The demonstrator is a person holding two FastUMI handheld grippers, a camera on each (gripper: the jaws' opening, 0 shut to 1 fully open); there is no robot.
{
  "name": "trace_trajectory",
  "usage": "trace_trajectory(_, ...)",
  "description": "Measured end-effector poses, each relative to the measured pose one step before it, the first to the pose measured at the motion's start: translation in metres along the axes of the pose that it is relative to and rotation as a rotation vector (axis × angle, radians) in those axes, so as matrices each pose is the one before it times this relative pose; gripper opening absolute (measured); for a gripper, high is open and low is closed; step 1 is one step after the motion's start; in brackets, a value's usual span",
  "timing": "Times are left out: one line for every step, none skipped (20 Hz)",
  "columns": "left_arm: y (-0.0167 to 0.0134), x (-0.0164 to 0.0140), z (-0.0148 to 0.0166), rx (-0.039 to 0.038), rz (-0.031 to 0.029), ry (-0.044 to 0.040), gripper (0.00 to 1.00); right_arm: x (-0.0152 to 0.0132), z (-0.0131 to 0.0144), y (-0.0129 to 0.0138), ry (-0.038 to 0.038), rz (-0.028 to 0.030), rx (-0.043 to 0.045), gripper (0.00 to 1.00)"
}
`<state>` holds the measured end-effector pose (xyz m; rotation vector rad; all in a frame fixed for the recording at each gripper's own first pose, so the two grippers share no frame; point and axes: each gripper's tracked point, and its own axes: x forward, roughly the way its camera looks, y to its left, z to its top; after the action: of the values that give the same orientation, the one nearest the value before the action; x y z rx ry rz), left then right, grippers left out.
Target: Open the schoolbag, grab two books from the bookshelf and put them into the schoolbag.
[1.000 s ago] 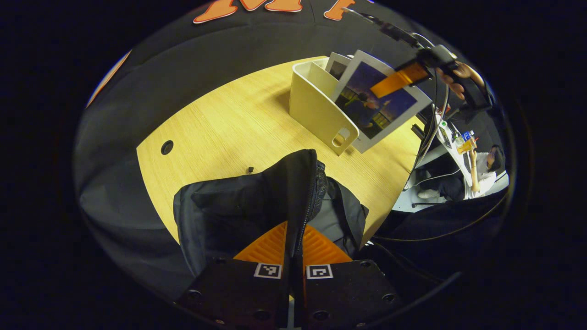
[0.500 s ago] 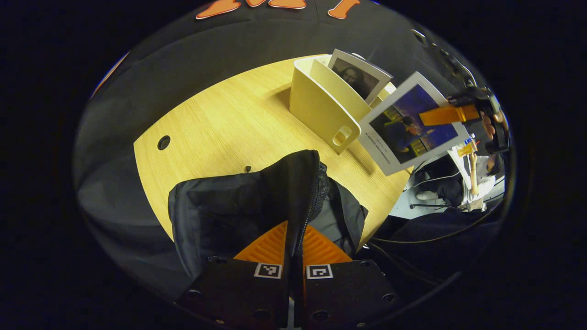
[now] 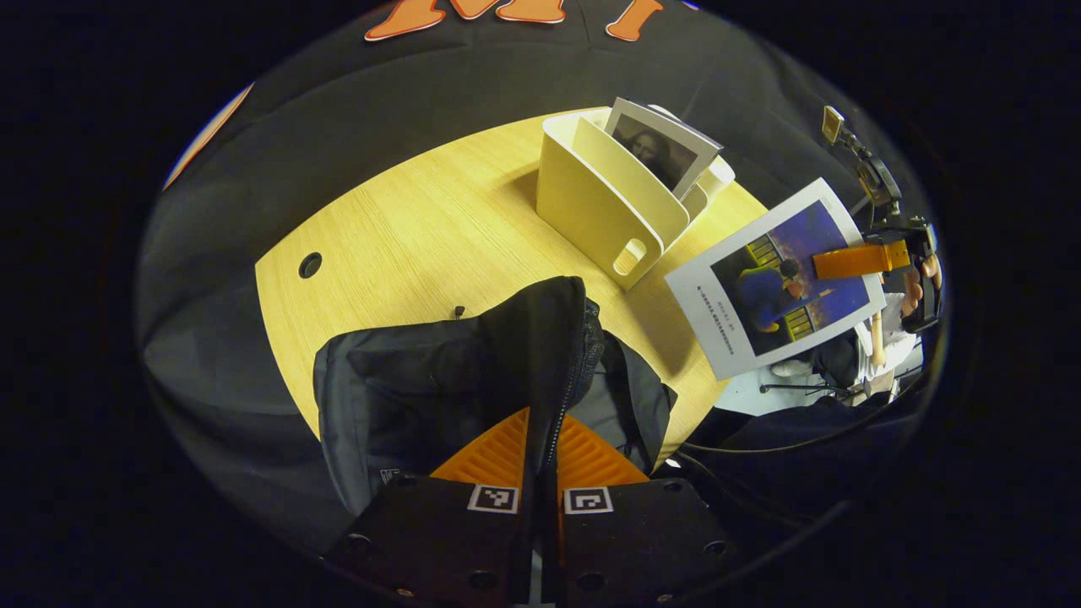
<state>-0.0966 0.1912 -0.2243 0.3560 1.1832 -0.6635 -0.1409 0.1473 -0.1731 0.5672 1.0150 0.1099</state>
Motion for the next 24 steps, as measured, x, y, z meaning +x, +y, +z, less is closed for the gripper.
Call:
trace_trajectory(-0.00040,0.00032,-0.00104,-0.00711,-0.00134,0.00104,0.05,0.00320,-0.00611,0.00476,-0.00200,0.04497,0.01977,0.37)
trace_trajectory(-0.00013,-0.00032,0.00038,-0.01033,0.00166,-0.00209,0.05,0.00541,-0.00525,0.00475,0.00108,0.03921,0.02877,0.37)
trace_trajectory(-0.00068,0.00059,0.00036,-0.00791,0.00029,0.00044,0.05,0.00215,-0.00583,0.00592,0.00699,0.04117,0.01548,0.37)
trace_trajectory(0.00035,-0.00052,0.00145,-0.00923,0.00509,-0.00351,0.05,0.00622,-0.00602,0.00489,0.00708,0.03146,0.01216,0.37)
trace_trajectory(-0.00026,-0.00087,-0.00031,-0.00592,0.00246,-0.00197,0.05,0.00870,-0.00818,0.00502,0.00789,0.02606,-0.00223,0.37)
trace_trajectory(0.00000,-0.00095,0.00148,-0.00075,0.00475,-0.00409,0.05,0.00859,-0.00433,0.00155,-0.00144,0.00639,-0.00677,0.37)
trace_trajectory(0.00007,-0.00101,0.00091,-0.00907,0.00461,-0.00696,0.05,0.00855,-0.00311,0.00284,-0.00084,0.00726,-0.01102,0.37)
trace_trajectory(-0.00166,-0.00047,0.00045,-0.00374,-0.00107,-0.00682,0.05,0.00686,-0.00314,0.00281,0.00167,0.01713,0.00685,0.37)
trace_trajectory(0.00062,-0.00175,-0.00056,-0.00471,0.00502,-0.00488,0.05,0.00484,-0.00449,0.00480,0.00378,0.02779,0.01572,0.37)
trace_trajectory(0.00017,-0.00110,0.00080,-0.00117,0.00348,-0.00430,0.05,0.00602,-0.00087,0.00670,-0.00235,0.03321,0.01566,0.37)
trace_trajectory(0.00053,-0.00126,0.00005,-0.00524,0.00351,-0.00514,0.05,0.00592,-0.00156,0.00620,-0.00260,0.02938,0.01073,0.37)
trace_trajectory(-0.00158,-0.00026,0.00117,-0.00481,-0.00173,-0.00621,0.05,0.00668,-0.00061,0.00365,-0.00082,0.01830,0.00435,0.36)
trace_trajectory(0.00026,-0.00281,0.00120,-0.00512,0.00298,-0.00735,0.05,0.00686,-0.00071,0.00153,-0.00490,0.01379,-0.00316,0.37)
trace_trajectory(-0.00081,-0.00174,0.00166,-0.00280,0.00039,-0.00999,0.05,0.00689,0.00027,0.00175,-0.00228,0.01236,-0.00029,0.37)
trace_trajectory(0.00018,-0.00279,0.00153,-0.00561,0.00470,-0.00738,0.05,0.00629,-0.00047,0.00326,-0.00383,0.01996,0.00341,0.37)
trace_trajectory(-0.00024,-0.00232,0.00085,-0.00834,0.00115,-0.01045,0.05,0.00827,0.00062,0.00270,-0.00208,0.01936,0.01106,0.36)
trace_trajectory(-0.00070,-0.00223,0.00028,-0.01129,0.00300,-0.00929,0.05,0.00831,-0.00068,0.00188,0.00089,0.01571,0.01144,0.37)
trace_trajectory(-0.00102,-0.00086,0.00211,-0.01319,0.00162,-0.00895,0.05,0.00888,0.00027,0.00043,0.00058,0.01189,0.00285,0.36)
trace_trajectory(0.00057,-0.00244,-0.00164,-0.00938,0.00140,-0.00540,0.05,0.00875,-0.00014,0.00023,-0.00413,0.01050,0.00630,0.37)
trace_trajectory(-0.00078,-0.00113,-0.00080,-0.00639,0.00187,-0.00601,0.05,0.00982,0.00028,0.00069,0.00150,0.01413,0.00110,0.37)
trace_trajectory(-0.00069,-0.00263,-0.00083,-0.00042,0.00214,-0.00435,0.05,0.00920,-0.00005,0.00141,-0.00249,0.01669,0.00687,0.37)
trace_trajectory(-0.00031,-0.00218,0.00033,-0.00592,0.00224,-0.00564,0.05,0.00864,0.00141,0.00151,-0.00483,0.01896,0.00996,0.37)
trace_trajectory(-0.00096,-0.00152,-0.00106,-0.00194,-0.00159,-0.00179,0.05,0.00869,0.00060,0.00251,-0.00614,0.02094,0.00765,0.37)
trace_trajectory(-0.00088,-0.00058,0.00048,-0.00504,0.00192,-0.00531,0.05,0.01057,0.00085,0.00187,-0.00467,0.01071,0.01310,0.37)
